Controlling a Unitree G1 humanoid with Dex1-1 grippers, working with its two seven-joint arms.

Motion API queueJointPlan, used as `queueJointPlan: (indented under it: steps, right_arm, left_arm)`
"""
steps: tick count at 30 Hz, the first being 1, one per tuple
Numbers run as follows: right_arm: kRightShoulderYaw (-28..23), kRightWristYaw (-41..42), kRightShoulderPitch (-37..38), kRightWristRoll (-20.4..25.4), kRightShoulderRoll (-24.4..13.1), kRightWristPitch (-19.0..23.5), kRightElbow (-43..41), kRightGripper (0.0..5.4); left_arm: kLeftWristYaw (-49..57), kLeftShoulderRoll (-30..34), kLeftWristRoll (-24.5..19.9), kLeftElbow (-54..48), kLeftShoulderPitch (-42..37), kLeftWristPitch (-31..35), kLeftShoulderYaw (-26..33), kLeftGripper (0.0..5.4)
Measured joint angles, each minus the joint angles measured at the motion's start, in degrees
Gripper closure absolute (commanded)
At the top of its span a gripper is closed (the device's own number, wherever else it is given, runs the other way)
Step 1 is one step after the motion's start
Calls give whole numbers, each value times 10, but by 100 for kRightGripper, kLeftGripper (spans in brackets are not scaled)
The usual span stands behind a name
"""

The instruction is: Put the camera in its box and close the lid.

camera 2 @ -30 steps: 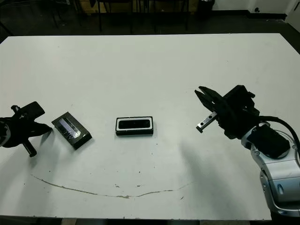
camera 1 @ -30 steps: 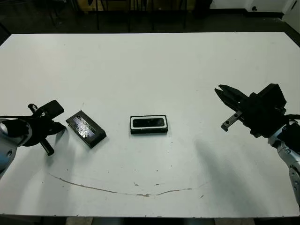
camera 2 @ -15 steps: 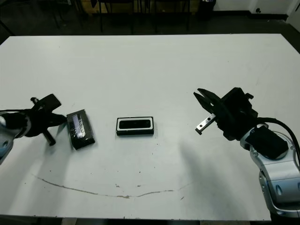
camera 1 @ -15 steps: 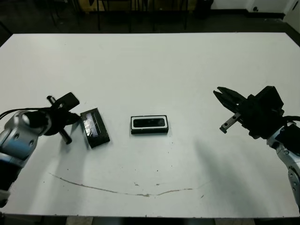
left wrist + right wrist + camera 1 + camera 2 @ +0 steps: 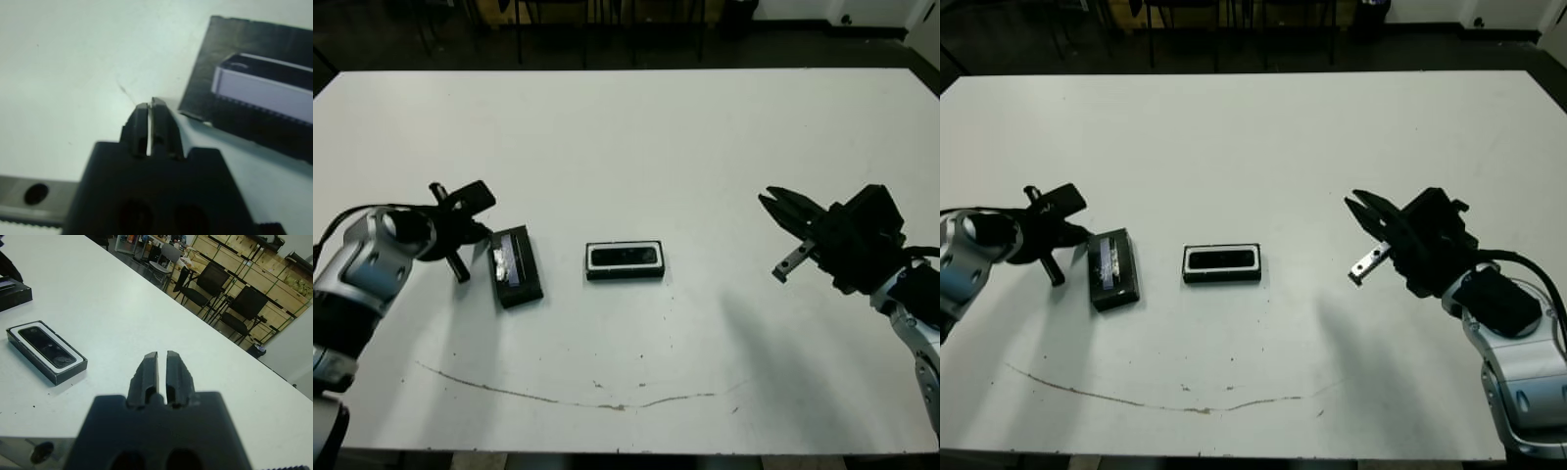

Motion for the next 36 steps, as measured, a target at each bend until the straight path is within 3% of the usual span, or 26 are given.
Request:
queueJointPlan:
  steps: [10, 20, 24, 29, 36]
  right_arm:
    - [1, 3, 1, -1, 0, -8, 4, 539]
    - [2, 3, -1, 0, 0, -9, 13, 539]
    - [3, 4, -1, 0, 0, -12, 16, 539]
    - [6, 9, -1, 0, 0, -43, 28, 539]
    - [9, 9, 0, 1, 3, -46, 38, 539]
  left_arm:
    - [-107, -30, 5, 124, -86, -90, -12, 540]
    - [-199, -37, -14, 8, -67, -69, -12, 540]
    - [-189, -37, -13, -45, -46, -42, -9, 540]
    - [-149, -37, -12, -56, -27, -43, 6, 540]
    - [-120, -39, -26, -69, -11, -55, 29, 540]
